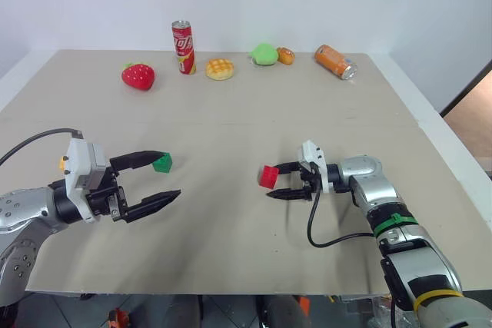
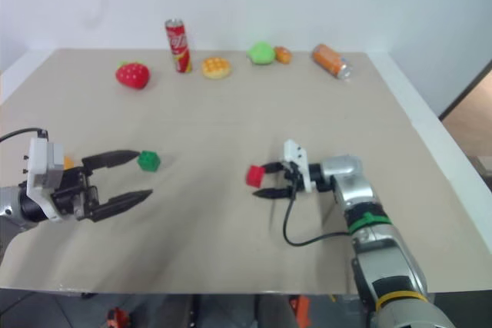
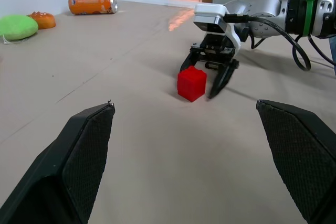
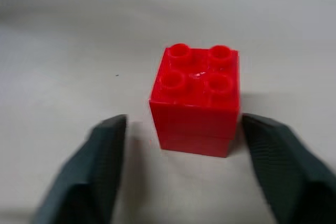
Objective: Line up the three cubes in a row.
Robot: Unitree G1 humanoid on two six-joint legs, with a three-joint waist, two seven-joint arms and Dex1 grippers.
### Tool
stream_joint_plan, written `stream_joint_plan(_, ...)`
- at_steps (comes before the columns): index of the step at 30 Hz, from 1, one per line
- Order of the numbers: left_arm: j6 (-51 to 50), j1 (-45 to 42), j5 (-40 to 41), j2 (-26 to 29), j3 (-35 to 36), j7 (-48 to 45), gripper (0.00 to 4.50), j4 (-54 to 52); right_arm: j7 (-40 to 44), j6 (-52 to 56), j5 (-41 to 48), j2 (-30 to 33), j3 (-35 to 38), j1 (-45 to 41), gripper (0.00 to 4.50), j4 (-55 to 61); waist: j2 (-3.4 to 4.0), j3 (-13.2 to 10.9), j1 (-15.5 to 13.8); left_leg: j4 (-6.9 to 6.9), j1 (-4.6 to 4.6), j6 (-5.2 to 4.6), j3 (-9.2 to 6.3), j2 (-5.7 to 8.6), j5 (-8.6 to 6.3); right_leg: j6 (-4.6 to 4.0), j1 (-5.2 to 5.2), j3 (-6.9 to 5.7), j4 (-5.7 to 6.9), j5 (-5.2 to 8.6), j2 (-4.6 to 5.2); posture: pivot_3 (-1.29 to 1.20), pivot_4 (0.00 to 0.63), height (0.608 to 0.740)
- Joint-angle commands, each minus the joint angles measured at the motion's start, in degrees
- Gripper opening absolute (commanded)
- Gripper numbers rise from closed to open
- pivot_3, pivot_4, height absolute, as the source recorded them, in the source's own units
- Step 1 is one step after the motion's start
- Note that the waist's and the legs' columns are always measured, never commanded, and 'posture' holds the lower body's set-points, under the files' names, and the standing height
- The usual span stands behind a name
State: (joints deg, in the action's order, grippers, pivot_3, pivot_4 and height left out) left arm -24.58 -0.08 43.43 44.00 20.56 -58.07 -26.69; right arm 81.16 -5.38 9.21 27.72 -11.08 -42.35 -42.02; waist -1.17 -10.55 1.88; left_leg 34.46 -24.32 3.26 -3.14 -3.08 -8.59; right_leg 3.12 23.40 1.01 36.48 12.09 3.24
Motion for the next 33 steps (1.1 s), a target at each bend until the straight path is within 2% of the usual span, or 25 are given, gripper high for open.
stream_joint_plan(1, 1.0, -0.3, 0.2, -0.5, 0.1, 0.7, 4.50, -1.3, -0.6, -1.1, -1.9, 0.8, 0.3, -1.3, 4.29, -0.8, 0.00, 0.0, 0.1, 0.01, 0.01, 0.01, 0.00, 0.00, 0.01, -0.03, 0.00, 0.00, 0.00, -0.04, 0.00, 0.00, 0.150, 0.740)
stream_joint_plan(6, 0.1, 1.8, 0.8, -1.4, 1.3, 2.0, 4.50, -0.7, 2.7, 0.4, -0.9, 4.2, 1.4, -1.7, 4.29, 3.7, 0.02, 0.0, 0.1, 0.00, 0.01, 0.05, -0.01, 0.00, 0.04, -0.07, 0.02, 0.00, 0.00, -0.07, 0.01, 0.00, 0.150, 0.740)
stream_joint_plan(15, -3.8, 6.6, 2.0, -3.9, 4.6, 9.8, 4.50, 1.1, 5.1, 4.7, 4.5, 15.0, 6.4, 0.9, 4.29, 17.8, 0.03, 0.0, 0.1, -0.16, -0.08, 0.10, 0.00, 0.00, -0.03, 0.01, 0.16, 0.02, 0.01, 0.20, 0.00, 0.00, 0.150, 0.740)
stream_joint_plan(18, -4.8, 7.3, 2.8, -6.0, 5.1, 14.0, 4.50, 0.1, 1.6, 11.6, 9.5, 14.6, 10.1, 0.3, 4.29, 23.4, 0.02, 0.0, 0.3, -0.13, -0.07, 0.14, 0.03, 0.00, -0.06, 0.01, 0.15, 0.05, 0.01, 0.20, 0.01, 0.00, 0.150, 0.740)
stream_joint_plan(21, -6.5, 7.6, 5.2, -9.8, 7.2, 21.6, 4.50, -1.8, -7.0, 20.3, 15.2, 11.0, 14.3, -0.2, 4.29, 31.0, 0.01, 0.0, 0.4, -0.09, -0.04, 0.14, 0.03, -0.01, -0.06, -0.02, 0.15, 0.05, 0.02, 0.15, 0.01, 0.00, 0.150, 0.740)
stream_joint_plan(23, -7.0, 8.1, 6.1, -11.4, 7.8, 23.9, 4.50, -1.9, -10.0, 23.7, 16.9, 9.5, 14.7, 1.7, 4.29, 35.7, -0.01, 0.0, 0.4, -0.07, -0.03, 0.14, 0.01, -0.02, -0.06, -0.03, 0.13, 0.04, 0.05, 0.14, 0.00, 0.00, 0.150, 0.740)
stream_joint_plan(28, -4.7, 9.0, -0.1, -11.3, 4.6, 24.1, 4.50, 1.2, -14.8, 30.2, 20.6, 7.1, 13.4, 8.7, 4.29, 48.4, -0.09, 0.0, -0.4, -0.07, -0.06, 0.18, 0.01, 0.01, -0.08, 0.01, 0.11, 0.05, 0.05, 0.21, 0.02, 0.00, 0.150, 0.740)
stream_joint_plan(33, -1.5, 5.6, -8.2, -11.0, -0.4, 24.0, 4.50, 7.6, -17.7, 33.2, 22.3, 6.4, 12.9, 13.4, 4.29, 54.6, -0.09, 0.0, -0.7, -0.02, -0.12, 0.18, 0.00, 0.02, -0.08, -0.04, 0.18, 0.04, 0.05, 0.17, 0.03, 0.00, 0.150, 0.740)
